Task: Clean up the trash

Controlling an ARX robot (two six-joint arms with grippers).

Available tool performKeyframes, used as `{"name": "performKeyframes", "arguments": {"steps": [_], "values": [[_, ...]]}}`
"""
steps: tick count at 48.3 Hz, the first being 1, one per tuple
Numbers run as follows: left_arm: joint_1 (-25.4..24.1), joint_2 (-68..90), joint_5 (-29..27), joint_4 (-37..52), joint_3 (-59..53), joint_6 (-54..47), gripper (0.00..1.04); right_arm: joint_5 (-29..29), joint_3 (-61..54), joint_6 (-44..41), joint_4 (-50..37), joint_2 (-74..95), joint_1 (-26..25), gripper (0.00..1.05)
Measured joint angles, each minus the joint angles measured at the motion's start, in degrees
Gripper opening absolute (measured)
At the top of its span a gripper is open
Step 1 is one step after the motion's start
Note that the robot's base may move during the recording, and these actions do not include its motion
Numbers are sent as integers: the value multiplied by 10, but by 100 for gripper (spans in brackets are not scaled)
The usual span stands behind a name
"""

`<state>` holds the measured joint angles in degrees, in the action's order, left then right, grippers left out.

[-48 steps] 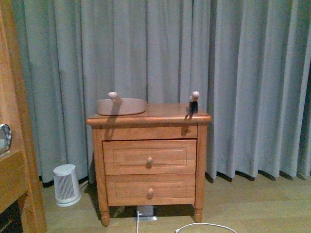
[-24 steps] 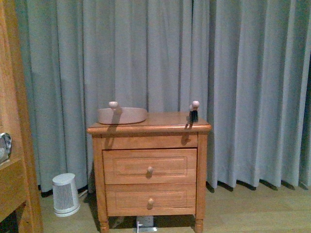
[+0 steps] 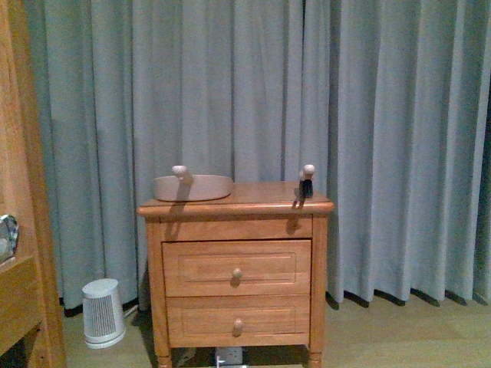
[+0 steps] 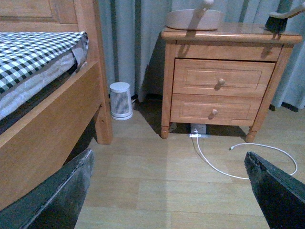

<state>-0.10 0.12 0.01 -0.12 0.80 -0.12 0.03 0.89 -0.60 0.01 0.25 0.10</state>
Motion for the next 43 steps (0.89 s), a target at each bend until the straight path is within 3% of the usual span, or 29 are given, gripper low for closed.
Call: {"name": "performKeyframes", "arguments": {"steps": [43], "values": [[0,-1,0,0,0,0,97,0,0,0,0,0,0,97]]}}
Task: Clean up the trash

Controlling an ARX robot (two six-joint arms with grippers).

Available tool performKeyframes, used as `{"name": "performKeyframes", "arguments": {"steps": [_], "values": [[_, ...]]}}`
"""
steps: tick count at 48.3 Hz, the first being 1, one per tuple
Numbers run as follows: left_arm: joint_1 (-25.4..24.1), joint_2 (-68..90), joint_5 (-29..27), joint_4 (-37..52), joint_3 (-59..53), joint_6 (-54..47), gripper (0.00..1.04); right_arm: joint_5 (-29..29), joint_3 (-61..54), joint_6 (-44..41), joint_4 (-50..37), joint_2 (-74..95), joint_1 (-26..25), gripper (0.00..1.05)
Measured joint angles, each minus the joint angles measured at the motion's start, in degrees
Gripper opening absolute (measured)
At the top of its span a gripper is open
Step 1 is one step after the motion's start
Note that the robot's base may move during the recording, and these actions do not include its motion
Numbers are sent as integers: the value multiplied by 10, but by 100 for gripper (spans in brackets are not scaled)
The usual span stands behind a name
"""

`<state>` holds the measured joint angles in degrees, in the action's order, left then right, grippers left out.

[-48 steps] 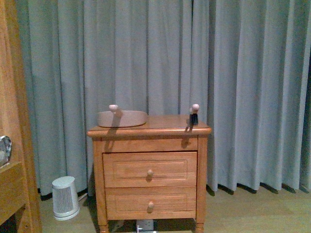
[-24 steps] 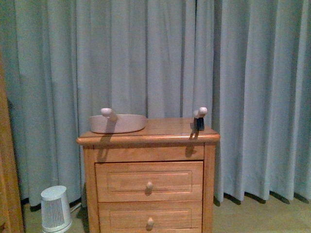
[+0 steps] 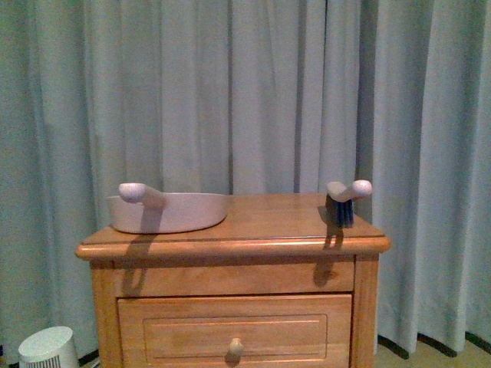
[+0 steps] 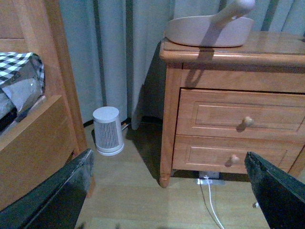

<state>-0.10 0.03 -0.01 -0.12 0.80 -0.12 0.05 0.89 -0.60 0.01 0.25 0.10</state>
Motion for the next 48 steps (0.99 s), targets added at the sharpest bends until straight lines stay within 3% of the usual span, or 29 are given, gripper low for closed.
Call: {"name": "performKeyframes", "arguments": {"steps": [48], "values": [[0,0,0,0,0,0,97,0,0,0,0,0,0,97]]}}
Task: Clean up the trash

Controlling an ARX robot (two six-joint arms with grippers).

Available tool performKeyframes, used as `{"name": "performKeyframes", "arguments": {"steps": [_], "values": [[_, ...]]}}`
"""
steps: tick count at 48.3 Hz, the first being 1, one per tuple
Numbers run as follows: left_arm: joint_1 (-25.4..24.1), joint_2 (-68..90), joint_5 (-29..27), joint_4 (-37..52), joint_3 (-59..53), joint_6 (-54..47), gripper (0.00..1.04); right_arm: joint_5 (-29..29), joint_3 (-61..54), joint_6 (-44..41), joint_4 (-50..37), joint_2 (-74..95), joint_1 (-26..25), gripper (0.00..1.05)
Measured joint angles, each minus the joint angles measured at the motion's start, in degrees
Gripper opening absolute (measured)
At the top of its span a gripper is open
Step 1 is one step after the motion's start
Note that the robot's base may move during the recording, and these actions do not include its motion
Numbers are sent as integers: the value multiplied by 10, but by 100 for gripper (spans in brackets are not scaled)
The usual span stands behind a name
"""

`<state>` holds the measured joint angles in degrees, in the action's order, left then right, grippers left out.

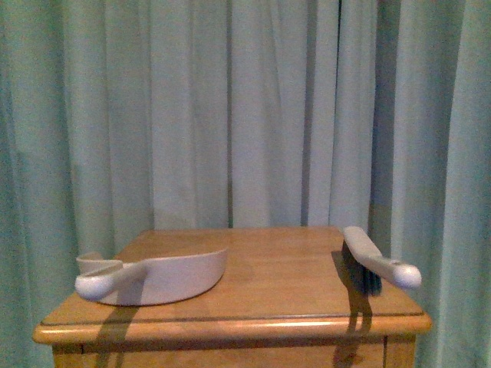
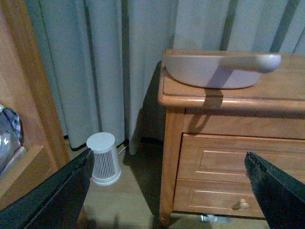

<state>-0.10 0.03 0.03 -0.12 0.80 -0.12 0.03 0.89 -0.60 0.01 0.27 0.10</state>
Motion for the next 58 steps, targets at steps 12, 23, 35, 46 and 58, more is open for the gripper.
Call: {"name": "performKeyframes", "arguments": {"steps": [12,23,35,46,58], "values": [[0,0,0,0,0,0,97,0,0,0,0,0,0,97],[0,0,0,0,0,0,97,0,0,0,0,0,0,97],[-43,71,150,-104,30,51,97,0,0,0,0,0,0,97],[-44,240,161,24,81,3,97,0,0,0,0,0,0,97],[70,510,75,9,287,-151,97,0,0,0,0,0,0,97]]}}
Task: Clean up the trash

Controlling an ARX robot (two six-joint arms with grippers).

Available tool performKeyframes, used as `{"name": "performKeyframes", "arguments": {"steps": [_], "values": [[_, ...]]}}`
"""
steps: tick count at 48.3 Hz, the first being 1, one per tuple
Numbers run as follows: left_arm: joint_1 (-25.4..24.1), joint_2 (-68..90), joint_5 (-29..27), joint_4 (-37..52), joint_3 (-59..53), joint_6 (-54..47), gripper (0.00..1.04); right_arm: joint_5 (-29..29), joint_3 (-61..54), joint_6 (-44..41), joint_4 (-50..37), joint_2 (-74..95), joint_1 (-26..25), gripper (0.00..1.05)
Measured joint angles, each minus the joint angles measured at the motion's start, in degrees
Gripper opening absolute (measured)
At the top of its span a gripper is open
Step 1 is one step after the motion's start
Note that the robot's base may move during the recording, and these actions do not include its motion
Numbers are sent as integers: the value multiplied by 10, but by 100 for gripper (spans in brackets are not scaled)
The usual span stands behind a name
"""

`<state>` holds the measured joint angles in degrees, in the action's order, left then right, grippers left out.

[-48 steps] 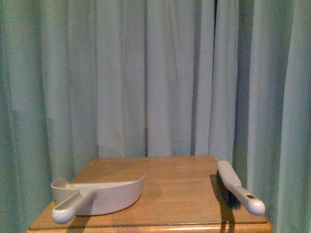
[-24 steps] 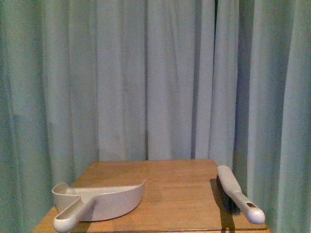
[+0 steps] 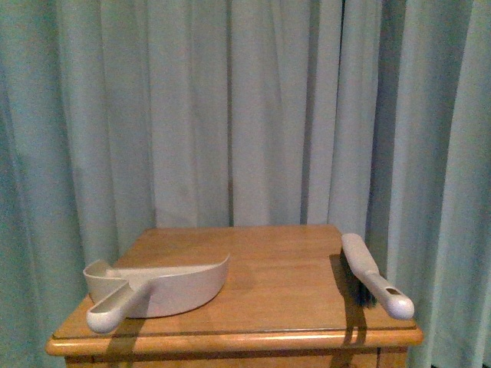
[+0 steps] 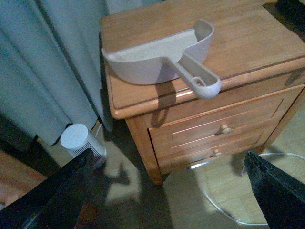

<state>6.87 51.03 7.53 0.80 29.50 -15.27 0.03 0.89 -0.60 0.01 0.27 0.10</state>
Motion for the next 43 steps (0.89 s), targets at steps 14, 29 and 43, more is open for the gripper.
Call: {"name": "performKeyframes", "arguments": {"steps": [14,29,43], "values": [[83,257,-141,-89,307,-46,97,0,0,0,0,0,0,97],[119,396,-241,-164,431,-6,97,0,0,0,0,0,0,97],[125,452,-259,-230,460,106,97,0,0,0,0,0,0,97]]}}
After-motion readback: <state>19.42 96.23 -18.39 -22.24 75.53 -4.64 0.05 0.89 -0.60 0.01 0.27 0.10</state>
